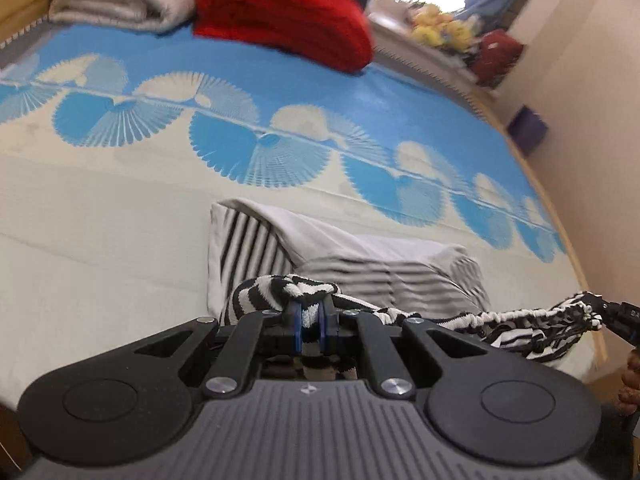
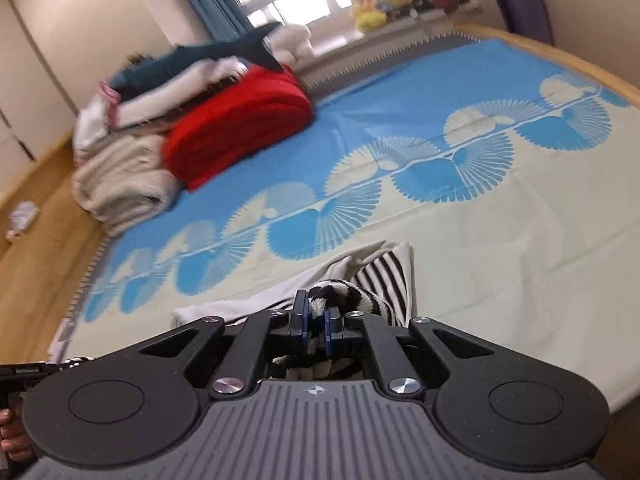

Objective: Fold small clothes

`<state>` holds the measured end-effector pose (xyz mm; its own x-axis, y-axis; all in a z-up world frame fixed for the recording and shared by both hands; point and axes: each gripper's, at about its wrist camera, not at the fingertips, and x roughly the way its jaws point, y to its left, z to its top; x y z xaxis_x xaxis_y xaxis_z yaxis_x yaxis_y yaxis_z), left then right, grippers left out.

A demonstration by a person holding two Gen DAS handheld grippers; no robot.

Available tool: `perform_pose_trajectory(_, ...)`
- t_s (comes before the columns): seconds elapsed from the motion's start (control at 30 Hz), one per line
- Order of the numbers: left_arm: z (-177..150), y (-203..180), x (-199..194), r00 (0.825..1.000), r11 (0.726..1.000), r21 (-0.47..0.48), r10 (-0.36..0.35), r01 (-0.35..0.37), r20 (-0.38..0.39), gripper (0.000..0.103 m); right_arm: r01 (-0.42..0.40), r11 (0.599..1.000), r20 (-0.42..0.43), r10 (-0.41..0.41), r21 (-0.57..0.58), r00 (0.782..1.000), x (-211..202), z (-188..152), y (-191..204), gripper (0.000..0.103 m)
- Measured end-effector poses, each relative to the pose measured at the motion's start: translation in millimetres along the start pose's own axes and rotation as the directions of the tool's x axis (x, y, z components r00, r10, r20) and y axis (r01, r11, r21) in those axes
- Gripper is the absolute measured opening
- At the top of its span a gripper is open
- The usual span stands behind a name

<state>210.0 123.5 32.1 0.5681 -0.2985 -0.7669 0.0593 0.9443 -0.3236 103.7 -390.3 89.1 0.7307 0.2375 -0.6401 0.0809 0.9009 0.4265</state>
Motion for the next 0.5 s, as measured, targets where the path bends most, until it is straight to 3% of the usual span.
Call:
perform_pose_trajectory(0.1,39,7,59,0.997,0.999,0.005,0.042,-0.042,-0.061,0.009,0.039,0.999,-0.065,-0.039,-0.002,0.997,70,30,0,0.007)
perform_pose_trajectory(0.17,57,22,94,0.994,0.997,-0.059,0.038,-0.044,-0.099,0.016,0.083,0.996,-0.106,-0.081,0.015,0.991,112,43,-2,0.007)
perform_pose_trajectory(0.23,64,42,110,0.996,0.985,-0.169,0.02,-0.034,-0.084,0.019,0.119,0.991,-0.133,-0.111,0.055,0.985,147,52,-8,0.017)
perform_pose_trajectory(0.33,65,56,111,0.997,0.97,-0.241,-0.002,-0.015,-0.073,0.03,0.157,0.986,-0.078,-0.152,0.055,0.985,166,50,-16,0.03)
perform_pose_trajectory(0.43,68,47,105,0.999,0.986,-0.168,-0.031,0.024,-0.042,0.035,0.179,0.982,-0.071,-0.175,0.057,0.982,168,45,-23,0.036)
perform_pose_trajectory(0.5,64,36,107,0.997,0.995,-0.09,-0.056,0.052,-0.05,0.041,0.118,0.993,-0.034,-0.117,0.027,0.993,164,47,-18,0.036)
